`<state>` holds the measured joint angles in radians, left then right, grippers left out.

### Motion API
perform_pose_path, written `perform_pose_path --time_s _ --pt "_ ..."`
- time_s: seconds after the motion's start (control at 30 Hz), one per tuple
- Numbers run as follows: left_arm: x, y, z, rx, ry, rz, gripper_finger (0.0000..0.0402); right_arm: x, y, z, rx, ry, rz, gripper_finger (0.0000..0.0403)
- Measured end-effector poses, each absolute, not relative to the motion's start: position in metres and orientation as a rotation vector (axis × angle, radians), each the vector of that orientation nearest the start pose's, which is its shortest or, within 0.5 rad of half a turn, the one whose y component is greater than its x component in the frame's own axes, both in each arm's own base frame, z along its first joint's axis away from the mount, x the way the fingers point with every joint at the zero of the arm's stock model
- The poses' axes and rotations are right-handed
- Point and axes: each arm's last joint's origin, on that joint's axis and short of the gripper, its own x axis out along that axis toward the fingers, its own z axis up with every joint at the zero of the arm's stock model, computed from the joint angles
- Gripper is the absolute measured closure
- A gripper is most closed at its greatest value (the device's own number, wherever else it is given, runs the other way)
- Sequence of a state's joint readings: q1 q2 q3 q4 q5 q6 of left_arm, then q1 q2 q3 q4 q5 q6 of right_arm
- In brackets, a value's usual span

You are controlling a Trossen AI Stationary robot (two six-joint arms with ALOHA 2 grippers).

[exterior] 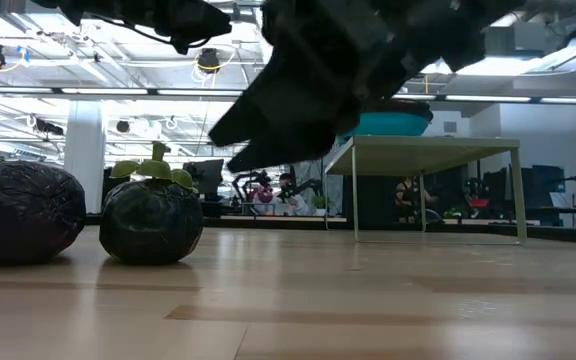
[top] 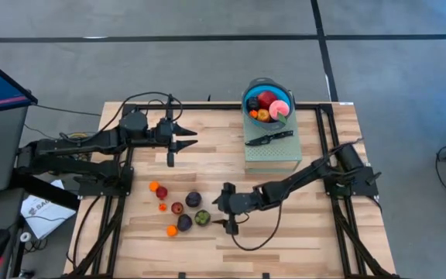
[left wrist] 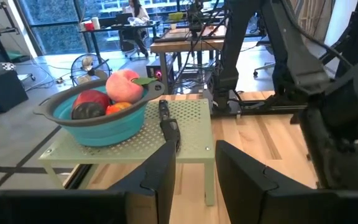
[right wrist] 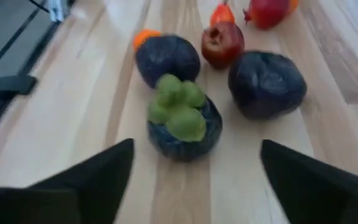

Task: Pick & Place Fruit
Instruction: Put the violet mangosteen into the blue strainer bowl on the shelf

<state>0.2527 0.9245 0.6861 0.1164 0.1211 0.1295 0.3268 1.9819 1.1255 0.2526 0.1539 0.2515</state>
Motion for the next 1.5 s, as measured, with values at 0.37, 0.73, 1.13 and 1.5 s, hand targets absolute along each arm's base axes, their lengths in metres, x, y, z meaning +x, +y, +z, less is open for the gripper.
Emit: perform_pose_path --time_s 0.37,0.73,1.13,1.5 --pt "0.203 0.049 0.304 0.108 0.121 0.124 0.0293 0.431 0.141 0.11 0.081 0.576 0.103 0.0064" --pt "0.203 0.049 0.305 0.111 0.107 0.125 0.0293 0.447 0.142 0.095 0.072 0.632 0.117 0.0081" --pt "0.204 0.049 0.306 0.112 0.101 0.125 0.0293 0.434 0.143 0.125 0.065 0.715 0.102 0.0174" --pt "0.204 0.049 0.306 0.112 0.1 0.125 0.0293 0.347 0.157 0.244 -0.046 0.69 -0.162 0.0159"
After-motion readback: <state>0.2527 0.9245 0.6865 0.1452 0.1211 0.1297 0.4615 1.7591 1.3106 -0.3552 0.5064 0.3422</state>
